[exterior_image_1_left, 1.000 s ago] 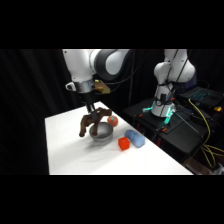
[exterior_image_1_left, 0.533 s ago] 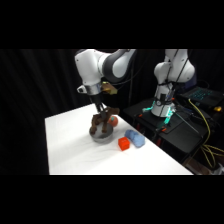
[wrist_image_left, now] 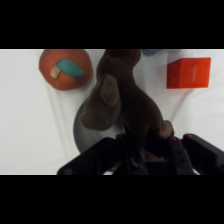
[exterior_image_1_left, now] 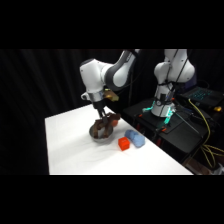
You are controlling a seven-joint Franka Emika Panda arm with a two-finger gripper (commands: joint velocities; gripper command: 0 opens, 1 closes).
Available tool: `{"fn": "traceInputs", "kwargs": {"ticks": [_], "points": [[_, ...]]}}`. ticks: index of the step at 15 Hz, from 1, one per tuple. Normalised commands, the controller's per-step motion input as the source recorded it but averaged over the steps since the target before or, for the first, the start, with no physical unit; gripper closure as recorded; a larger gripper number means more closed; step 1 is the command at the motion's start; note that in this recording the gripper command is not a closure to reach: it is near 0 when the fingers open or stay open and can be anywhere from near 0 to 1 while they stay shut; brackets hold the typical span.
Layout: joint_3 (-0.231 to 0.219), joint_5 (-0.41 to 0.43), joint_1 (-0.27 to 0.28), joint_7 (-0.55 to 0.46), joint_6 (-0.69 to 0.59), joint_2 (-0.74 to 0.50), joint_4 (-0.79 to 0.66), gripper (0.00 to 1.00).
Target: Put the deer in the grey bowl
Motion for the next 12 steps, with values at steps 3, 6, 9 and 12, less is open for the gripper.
{"fn": "traceInputs", "kwargs": {"ticks": [3,6,9,12], "points": [[0.023,0.067,-0.056,-0.19,0.23,-0.06,-0.06,0.0],[0.026,0.048,-0.037,-0.16,0.02,-0.17,-0.05,0.0],[0.002,-0.066,0.005,-0.09,-0.23,-0.34,0.0,0.0],[0.003,-0.123,0.037,-0.03,-0.49,-0.43,0.14,0.0]]}}
